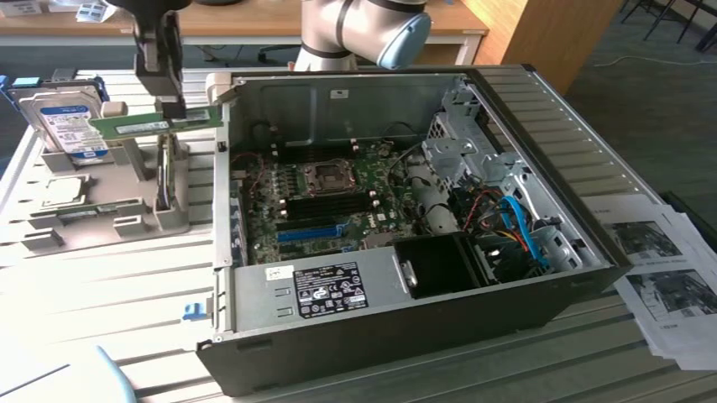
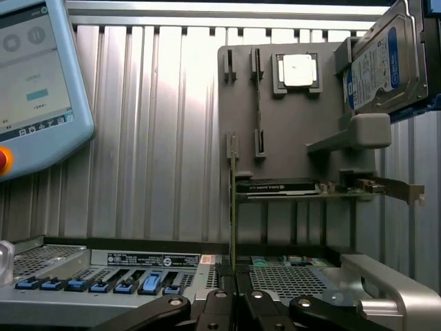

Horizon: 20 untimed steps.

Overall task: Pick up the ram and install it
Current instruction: 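Pick up the ram and move it above insertion slot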

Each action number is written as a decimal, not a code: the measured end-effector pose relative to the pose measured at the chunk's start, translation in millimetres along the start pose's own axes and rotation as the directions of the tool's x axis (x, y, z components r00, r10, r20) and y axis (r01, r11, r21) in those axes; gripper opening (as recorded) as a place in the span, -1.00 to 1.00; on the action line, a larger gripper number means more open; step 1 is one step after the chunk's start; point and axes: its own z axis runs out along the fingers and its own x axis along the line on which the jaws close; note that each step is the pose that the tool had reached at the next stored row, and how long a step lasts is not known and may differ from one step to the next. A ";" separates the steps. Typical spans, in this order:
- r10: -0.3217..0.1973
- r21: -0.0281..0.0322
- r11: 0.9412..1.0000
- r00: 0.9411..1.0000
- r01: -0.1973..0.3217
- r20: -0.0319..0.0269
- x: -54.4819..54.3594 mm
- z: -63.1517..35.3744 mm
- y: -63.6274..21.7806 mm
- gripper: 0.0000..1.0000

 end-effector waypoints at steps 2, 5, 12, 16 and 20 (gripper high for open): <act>0.000 -0.001 1.000 1.000 0.000 0.000 0.1 -0.3 -4.0 -0.78; 0.000 -0.001 1.000 1.000 0.000 0.000 0.1 -0.6 -9.8 -0.78; 0.000 -0.004 1.000 1.000 0.000 0.000 0.2 -1.5 -24.3 -0.78; 0.000 -0.006 1.000 1.000 0.000 0.000 0.3 -2.0 -32.2 -0.78; 0.000 -0.008 1.000 1.000 0.000 0.000 0.3 -2.5 -40.2 -0.78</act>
